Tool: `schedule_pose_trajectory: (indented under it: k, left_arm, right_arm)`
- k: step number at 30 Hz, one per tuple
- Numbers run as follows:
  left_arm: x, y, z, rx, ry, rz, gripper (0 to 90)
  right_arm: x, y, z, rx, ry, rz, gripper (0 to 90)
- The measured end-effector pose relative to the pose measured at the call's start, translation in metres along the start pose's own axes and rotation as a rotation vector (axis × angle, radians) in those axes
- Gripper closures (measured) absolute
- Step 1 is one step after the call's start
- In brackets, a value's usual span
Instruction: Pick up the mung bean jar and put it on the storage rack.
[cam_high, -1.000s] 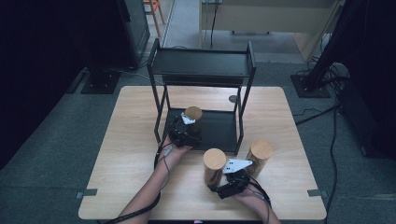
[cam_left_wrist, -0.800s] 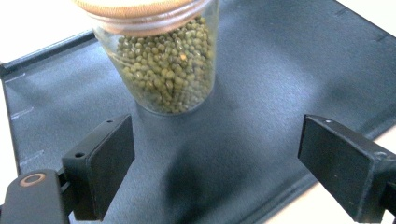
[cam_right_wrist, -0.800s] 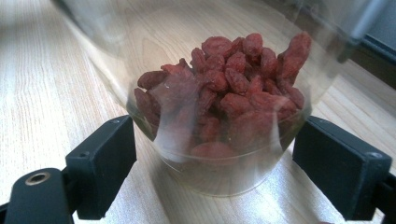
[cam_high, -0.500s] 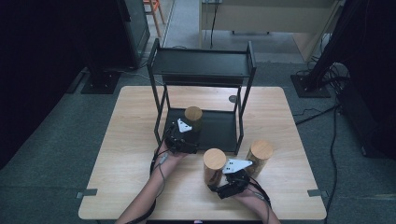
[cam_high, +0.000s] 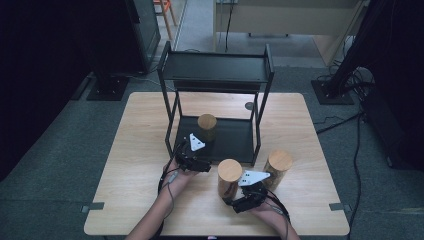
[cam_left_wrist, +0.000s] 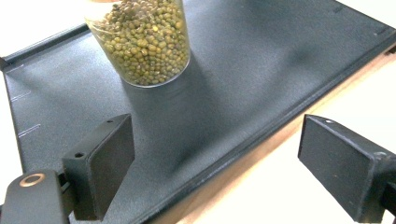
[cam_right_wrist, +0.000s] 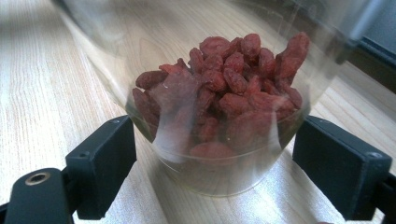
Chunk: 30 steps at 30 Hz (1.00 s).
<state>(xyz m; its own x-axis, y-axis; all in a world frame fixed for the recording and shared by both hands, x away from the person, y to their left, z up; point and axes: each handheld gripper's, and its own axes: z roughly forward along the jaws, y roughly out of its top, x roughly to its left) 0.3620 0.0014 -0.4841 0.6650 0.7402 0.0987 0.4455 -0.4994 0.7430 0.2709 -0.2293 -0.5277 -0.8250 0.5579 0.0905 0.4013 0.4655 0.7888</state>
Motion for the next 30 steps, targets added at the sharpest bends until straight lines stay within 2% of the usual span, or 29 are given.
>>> schedule_pose_trajectory:
  k: [9, 19, 26, 30]
  left_arm:
    - [-0.006, -0.009, -0.006, -0.001, -0.017, 0.01, 11.4]
    - [-0.007, -0.021, -0.01, -0.003, -0.025, -0.006, 11.4]
    - [-0.01, -0.028, -0.011, -0.002, -0.029, -0.011, 11.4]
    - [-0.013, -0.033, -0.013, 0.0, -0.037, -0.004, 11.4]
  right_arm:
    - [0.0, 0.0, 0.0, -0.005, -0.01, 0.006, 13.4]
    - [0.0, 0.0, -0.001, -0.007, -0.022, 0.004, 13.4]
    - [0.003, -0.001, -0.001, -0.014, -0.051, -0.015, 13.4]
    - [0.002, -0.001, -0.002, -0.023, -0.057, -0.003, 13.4]
